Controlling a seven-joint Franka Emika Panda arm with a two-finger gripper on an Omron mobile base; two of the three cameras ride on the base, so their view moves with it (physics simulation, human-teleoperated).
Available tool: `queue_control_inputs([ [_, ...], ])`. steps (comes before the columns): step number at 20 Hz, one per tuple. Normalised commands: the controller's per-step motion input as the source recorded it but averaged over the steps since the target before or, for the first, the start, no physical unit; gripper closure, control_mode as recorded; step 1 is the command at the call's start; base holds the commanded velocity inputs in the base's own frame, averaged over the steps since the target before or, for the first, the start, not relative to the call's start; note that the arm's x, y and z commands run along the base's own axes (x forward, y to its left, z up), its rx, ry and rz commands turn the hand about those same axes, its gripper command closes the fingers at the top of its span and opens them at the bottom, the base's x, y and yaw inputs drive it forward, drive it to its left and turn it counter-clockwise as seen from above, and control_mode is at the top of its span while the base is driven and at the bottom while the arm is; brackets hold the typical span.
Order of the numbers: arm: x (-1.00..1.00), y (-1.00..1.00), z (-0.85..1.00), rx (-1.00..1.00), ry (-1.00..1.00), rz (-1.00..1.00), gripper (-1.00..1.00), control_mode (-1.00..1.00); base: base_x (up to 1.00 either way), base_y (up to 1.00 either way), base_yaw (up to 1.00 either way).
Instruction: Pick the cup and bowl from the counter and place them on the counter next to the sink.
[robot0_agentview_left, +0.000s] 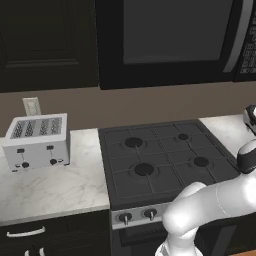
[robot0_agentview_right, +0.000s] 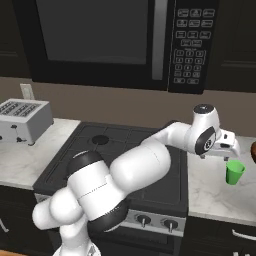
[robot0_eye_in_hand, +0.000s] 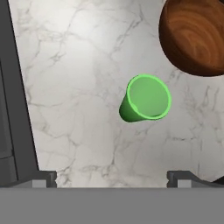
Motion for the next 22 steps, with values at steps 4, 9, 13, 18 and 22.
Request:
queue_control_inputs([
  [4,0.19,0.0,-0.12,0.04,0.0,-0.02,-1.0,-1.0,0.0,0.0,0.0],
  [9,0.12,0.0,-0.01,0.03,0.0,-0.03,-1.0,-1.0,0.0,0.0,0.0],
  [13,0.07,-0.1,0.0,0.02,0.0,-0.04,-1.0,-1.0,0.0,0.0,0.0],
  [18,0.0,-0.28,0.0,0.03,0.0,-0.04,-1.0,-1.0,0.0,0.0,0.0],
  [22,0.0,-0.27,-0.01,0.01,0.0,-0.03,-1.0,-1.0,0.0,0.0,0.0],
])
